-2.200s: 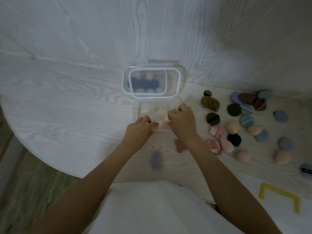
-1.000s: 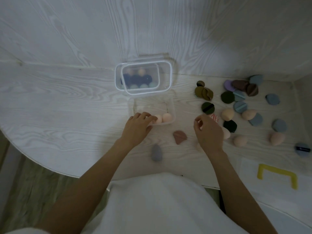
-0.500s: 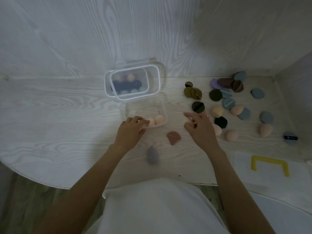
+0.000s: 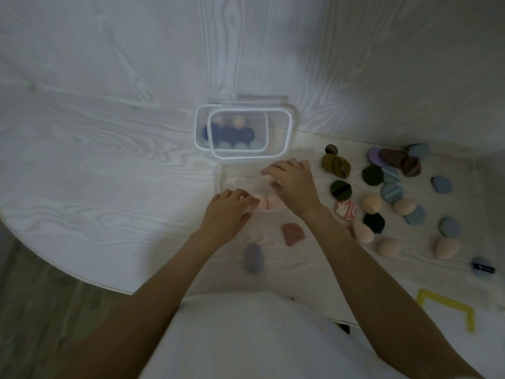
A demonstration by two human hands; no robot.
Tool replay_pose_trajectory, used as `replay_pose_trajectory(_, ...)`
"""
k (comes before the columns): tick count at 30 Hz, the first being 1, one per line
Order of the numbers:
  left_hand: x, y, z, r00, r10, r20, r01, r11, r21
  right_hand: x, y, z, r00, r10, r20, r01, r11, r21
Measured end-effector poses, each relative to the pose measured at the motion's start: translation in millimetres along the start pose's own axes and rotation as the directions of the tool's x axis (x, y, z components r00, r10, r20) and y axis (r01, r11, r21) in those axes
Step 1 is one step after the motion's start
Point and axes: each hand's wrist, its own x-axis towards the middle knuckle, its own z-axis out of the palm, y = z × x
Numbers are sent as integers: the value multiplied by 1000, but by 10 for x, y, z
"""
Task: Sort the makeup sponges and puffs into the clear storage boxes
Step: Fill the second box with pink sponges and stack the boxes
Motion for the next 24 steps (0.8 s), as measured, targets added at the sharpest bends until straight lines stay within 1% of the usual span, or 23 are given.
replay_pose_trajectory(2,-2,-5,-3,1000,0,0,0,1000,-1,6,36,55,997,-59,42,61,998,-24)
replay_pose_trajectory(4,1,-3,-12,1000,-1,6,1,1000,-2,4,68,79,990,-86,108,92,995,-48)
replay_pose_trajectory(6,4,0,-20,1000,-3,13,3,1000,-2,-6,81,74,985,-100,138,110,992,-67)
replay_pose_trajectory(9,9,11,-32,1000,-6,26,6,1000,6,-48,93,53,985,-133,111,146,981,-128)
replay_pose_trajectory(12,9,20,-52,999,-11,45,10,1000,13,-90,105,48,987,-139,74,151,973,-177)
replay_pose_trajectory(17,21,52,-82,996,-26,83,24,1000,20,-157,137,115,989,-148,-20,145,982,-119)
replay_pose_trajectory(22,29,75,-100,992,-38,117,33,999,41,-220,111,105,995,-19,-102,25,998,64)
replay_pose_trajectory(24,26,72,-92,992,-34,122,29,999,43,-279,107,32,985,48,-163,-22,988,154)
